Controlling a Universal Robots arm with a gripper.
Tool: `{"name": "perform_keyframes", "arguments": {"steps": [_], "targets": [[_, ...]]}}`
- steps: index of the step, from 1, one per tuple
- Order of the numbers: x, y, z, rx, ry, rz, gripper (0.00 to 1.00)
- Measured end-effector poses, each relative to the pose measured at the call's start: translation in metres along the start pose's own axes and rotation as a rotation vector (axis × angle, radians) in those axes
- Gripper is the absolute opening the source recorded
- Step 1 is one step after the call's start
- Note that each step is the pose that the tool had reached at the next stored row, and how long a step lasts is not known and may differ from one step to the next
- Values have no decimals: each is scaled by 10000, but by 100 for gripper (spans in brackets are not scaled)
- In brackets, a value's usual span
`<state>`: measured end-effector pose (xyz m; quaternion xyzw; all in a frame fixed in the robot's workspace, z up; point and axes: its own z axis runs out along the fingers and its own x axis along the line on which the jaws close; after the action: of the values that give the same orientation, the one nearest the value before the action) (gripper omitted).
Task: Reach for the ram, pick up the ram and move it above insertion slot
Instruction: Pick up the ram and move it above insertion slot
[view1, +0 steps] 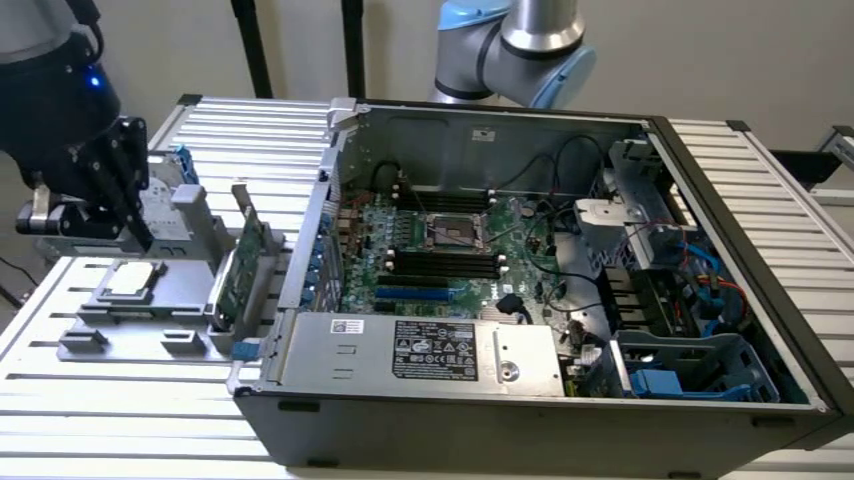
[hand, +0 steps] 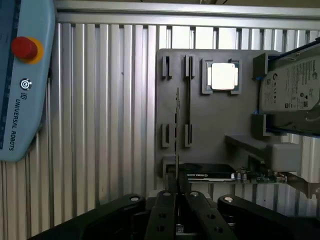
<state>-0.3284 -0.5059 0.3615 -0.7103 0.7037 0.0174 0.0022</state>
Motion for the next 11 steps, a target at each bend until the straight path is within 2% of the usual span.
{"name": "perform_keyframes", "arguments": {"steps": [7,11], "targets": [[-6,-272,-324,-7,-10,-2,13],[-10,-449,-396,-5,-11,-3,13]]}}
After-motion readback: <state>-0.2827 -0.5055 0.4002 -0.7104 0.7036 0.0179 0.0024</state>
